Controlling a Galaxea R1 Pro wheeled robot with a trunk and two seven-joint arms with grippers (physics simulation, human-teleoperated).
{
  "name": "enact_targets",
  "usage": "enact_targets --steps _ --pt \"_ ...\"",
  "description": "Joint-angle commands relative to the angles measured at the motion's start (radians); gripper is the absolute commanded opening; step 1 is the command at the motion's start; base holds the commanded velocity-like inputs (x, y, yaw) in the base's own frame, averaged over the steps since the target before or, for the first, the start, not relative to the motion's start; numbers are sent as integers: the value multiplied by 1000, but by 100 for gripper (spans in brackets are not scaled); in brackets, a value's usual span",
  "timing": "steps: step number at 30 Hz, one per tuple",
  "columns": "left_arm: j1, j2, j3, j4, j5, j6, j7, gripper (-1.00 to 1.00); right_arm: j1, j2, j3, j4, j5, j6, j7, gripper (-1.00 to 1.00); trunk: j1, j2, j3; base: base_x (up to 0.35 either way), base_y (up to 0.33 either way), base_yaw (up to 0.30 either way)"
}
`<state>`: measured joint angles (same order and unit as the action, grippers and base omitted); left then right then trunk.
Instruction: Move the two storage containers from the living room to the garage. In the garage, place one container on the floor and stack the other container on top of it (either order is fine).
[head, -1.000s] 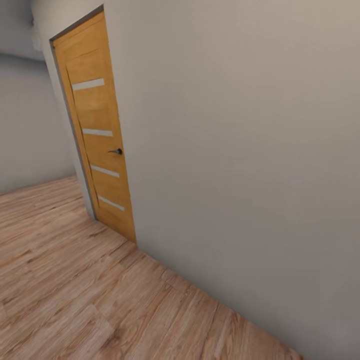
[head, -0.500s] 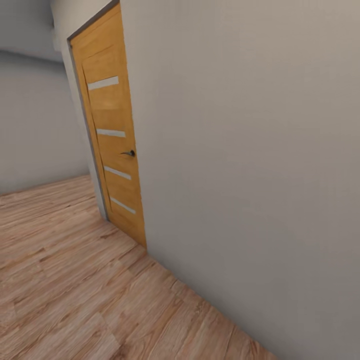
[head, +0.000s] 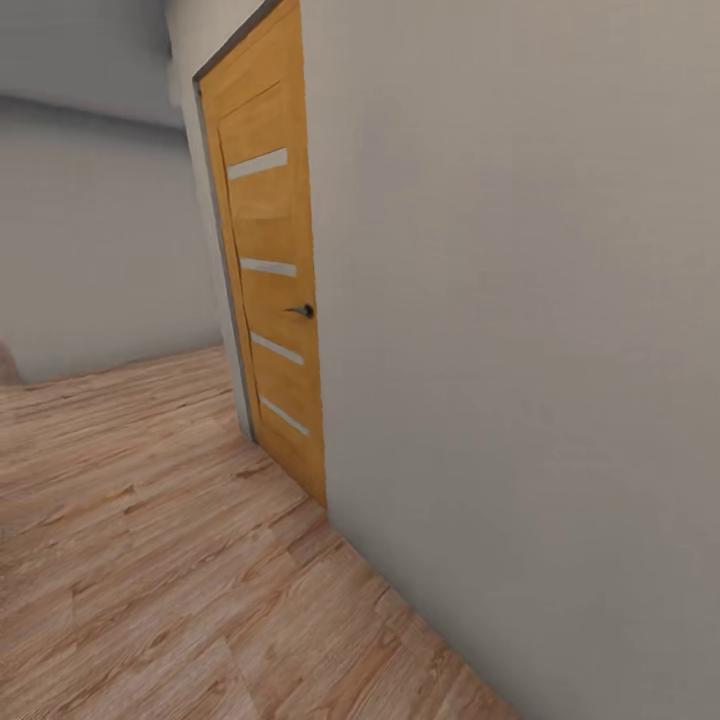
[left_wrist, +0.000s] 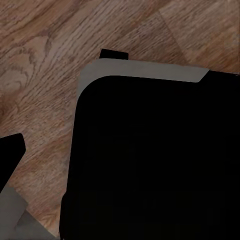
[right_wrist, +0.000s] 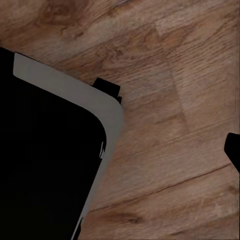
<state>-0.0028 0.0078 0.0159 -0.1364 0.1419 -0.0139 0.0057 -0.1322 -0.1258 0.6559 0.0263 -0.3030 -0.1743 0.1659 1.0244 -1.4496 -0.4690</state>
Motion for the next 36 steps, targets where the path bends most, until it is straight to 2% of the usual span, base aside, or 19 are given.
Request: enact_targets --steps 1,14,21,36 --pt "0 0 1 0 7 -1 1 100 -1 1 7 3 -10 -5 6 100 1 0 -1 322 0 270" --pt "0 0 1 0 6 -1 0 100 -1 1 7 3 -5 -6 6 100 1 0 -1 322 0 265" --pt "0 0 1 0 5 -2 0 100 -1 1 7 3 -7 -4 6 100 1 0 -1 303 0 58" --pt "0 0 1 0 5 -3 1 100 -1 1 7 3 -7 -5 6 100 1 0 -1 26 0 245"
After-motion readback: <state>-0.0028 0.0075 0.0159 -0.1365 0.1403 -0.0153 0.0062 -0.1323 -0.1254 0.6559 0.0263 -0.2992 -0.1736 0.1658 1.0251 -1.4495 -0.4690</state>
